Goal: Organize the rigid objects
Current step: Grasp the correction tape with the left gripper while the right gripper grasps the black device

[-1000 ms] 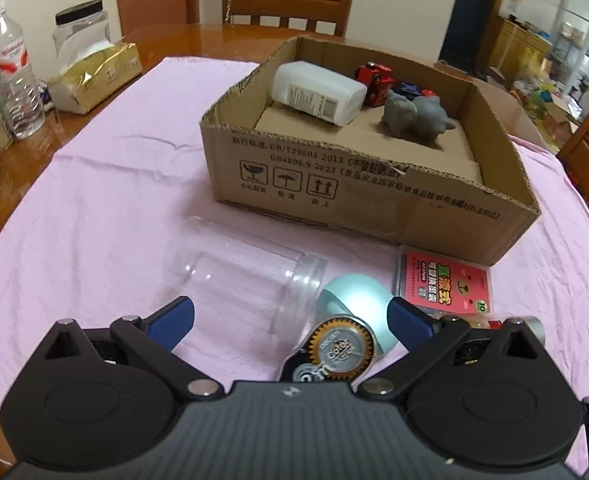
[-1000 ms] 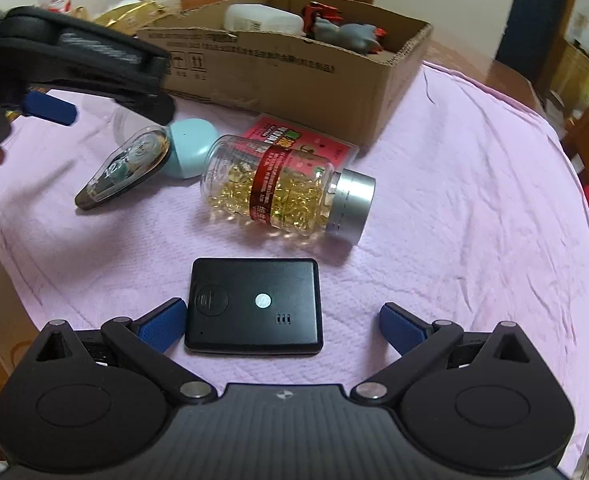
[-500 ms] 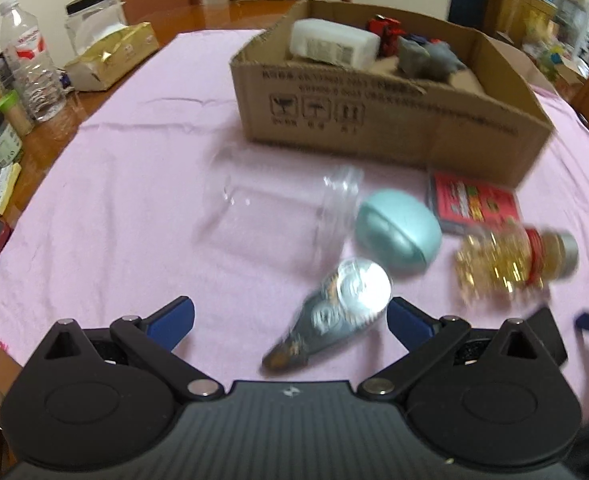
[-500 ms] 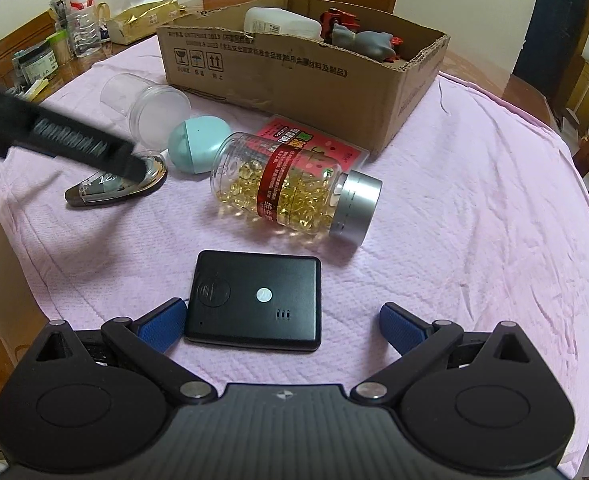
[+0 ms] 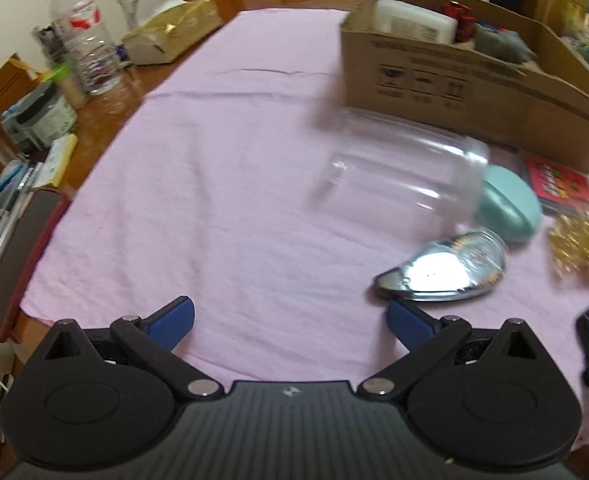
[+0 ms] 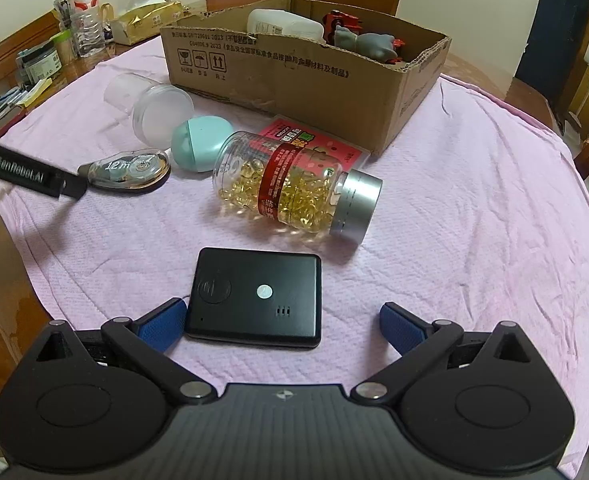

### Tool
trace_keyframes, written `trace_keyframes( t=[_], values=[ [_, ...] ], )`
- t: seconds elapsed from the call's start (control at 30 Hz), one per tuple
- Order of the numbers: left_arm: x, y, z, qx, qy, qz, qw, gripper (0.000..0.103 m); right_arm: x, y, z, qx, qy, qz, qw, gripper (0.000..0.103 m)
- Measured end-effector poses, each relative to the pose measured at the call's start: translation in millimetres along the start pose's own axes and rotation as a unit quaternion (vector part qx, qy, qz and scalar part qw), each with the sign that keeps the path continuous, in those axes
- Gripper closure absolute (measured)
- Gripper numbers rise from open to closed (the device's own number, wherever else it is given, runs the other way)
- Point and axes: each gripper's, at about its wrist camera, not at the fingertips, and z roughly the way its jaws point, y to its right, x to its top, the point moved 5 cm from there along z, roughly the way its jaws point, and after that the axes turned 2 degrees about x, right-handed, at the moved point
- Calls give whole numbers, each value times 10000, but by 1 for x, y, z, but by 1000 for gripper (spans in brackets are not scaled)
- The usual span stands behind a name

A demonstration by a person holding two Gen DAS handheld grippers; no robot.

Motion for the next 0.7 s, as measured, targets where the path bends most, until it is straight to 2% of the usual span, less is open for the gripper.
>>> trace_keyframes(
  t=[0.07,0.2,0.27,0.4,0.47,0.7],
  values=[
    [1,3,-4,-130,27,31,9999,1,0,0,0,-2,12,2,10000,0],
    [-1,28,-17,-785,107,112,9968,1,0,0,0,-1,19,0,10000,0],
    [-3,42,-17,-944,109,122,9954,1,0,0,0,6,18,-8,10000,0],
    [-5,61,-8,-981,21,36,9952,1,0,1,-1,45,38,-62,10000,0],
    [-4,66,-4,-818,53,-22,9966,1,-1,1,-1,66,53,-94,9999,0],
    [8,75,2,-672,99,-267,9973,1,-2,1,-2,143,113,-209,9996,0]
  ],
)
